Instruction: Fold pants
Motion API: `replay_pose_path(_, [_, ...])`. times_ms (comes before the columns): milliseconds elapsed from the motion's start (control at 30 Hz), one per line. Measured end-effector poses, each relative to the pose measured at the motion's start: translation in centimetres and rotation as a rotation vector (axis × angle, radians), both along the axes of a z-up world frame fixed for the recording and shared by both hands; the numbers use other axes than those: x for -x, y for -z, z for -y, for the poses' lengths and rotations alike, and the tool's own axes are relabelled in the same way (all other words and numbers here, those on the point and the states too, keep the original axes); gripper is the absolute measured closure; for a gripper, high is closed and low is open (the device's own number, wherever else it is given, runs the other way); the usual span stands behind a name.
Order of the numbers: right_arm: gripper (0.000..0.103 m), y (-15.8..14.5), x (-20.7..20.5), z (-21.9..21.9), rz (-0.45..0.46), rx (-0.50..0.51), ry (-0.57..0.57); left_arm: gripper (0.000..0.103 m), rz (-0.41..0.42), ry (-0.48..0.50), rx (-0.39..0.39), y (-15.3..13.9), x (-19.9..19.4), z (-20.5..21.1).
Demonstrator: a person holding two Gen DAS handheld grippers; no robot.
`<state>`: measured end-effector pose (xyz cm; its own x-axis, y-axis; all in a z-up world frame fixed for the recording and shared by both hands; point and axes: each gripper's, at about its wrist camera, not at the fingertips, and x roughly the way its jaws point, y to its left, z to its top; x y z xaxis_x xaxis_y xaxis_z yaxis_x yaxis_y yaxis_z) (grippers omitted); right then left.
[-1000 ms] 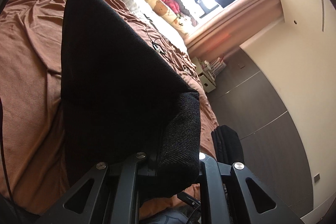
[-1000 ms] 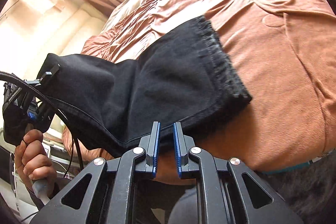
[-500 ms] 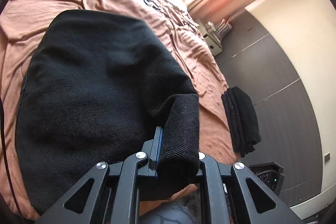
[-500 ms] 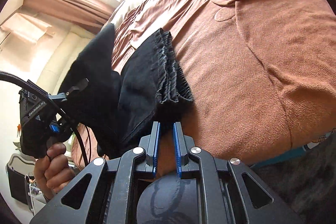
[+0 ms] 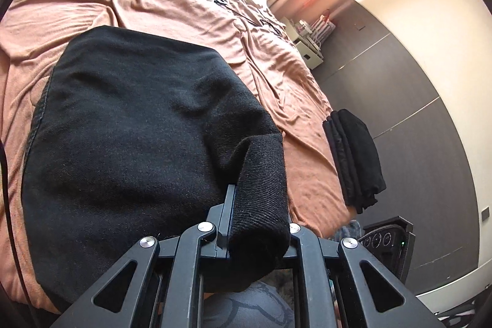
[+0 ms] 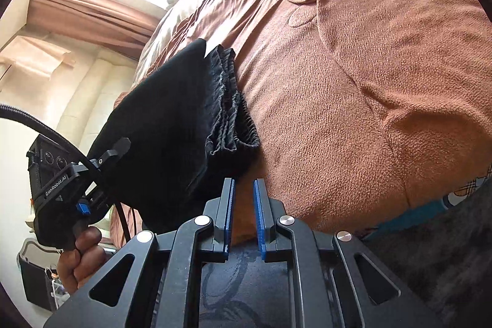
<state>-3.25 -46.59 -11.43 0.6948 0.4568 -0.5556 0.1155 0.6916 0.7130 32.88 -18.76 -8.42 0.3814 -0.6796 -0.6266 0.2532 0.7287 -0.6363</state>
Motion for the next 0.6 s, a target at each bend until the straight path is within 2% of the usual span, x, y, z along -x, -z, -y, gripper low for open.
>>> replay_pose_path(67, [0.093,0.1,-0.2,-0.1,0.003,0.001,-0.001,0.089,0.003,0.000,-0.007,0.3,0.3,0.3])
replay_pose_path(133, [0.093,0.0,0.0,-0.1,0.005,0.003,0.001,0.083,-0.005,0.002,-0.016,0.4,0.2,0.5])
replay_pose_path(200, [0.093,-0.2,0.2,0.0,0.006,0.002,0.003,0.069,-0.028,0.014,0.001,0.3,-0.4,0.9])
replay_pose_path(367, [0.090,-0.9,0.8,0.3,0.020,-0.014,0.012,0.044,-0.013,0.071,0.017,-0.5,0.4,1.3])
replay_pose_path(400, [0.081,-1.2,0.9,0.2,0.028,-0.012,0.009,0.040,-0.005,0.066,0.012,-0.6,0.6,1.1])
replay_pose_path(433, [0.068,-1.4,1.0,0.2,0.037,-0.006,0.005,0.038,0.001,0.060,0.011,-0.7,0.7,0.8])
replay_pose_path(500, [0.053,-2.1,1.2,-0.2,0.063,0.007,0.000,0.037,0.005,0.045,0.007,-0.9,0.7,-0.1])
replay_pose_path(600, [0.053,-2.8,1.3,-0.9,0.086,0.022,-0.014,0.037,0.004,0.014,-0.013,-1.2,0.8,-1.9])
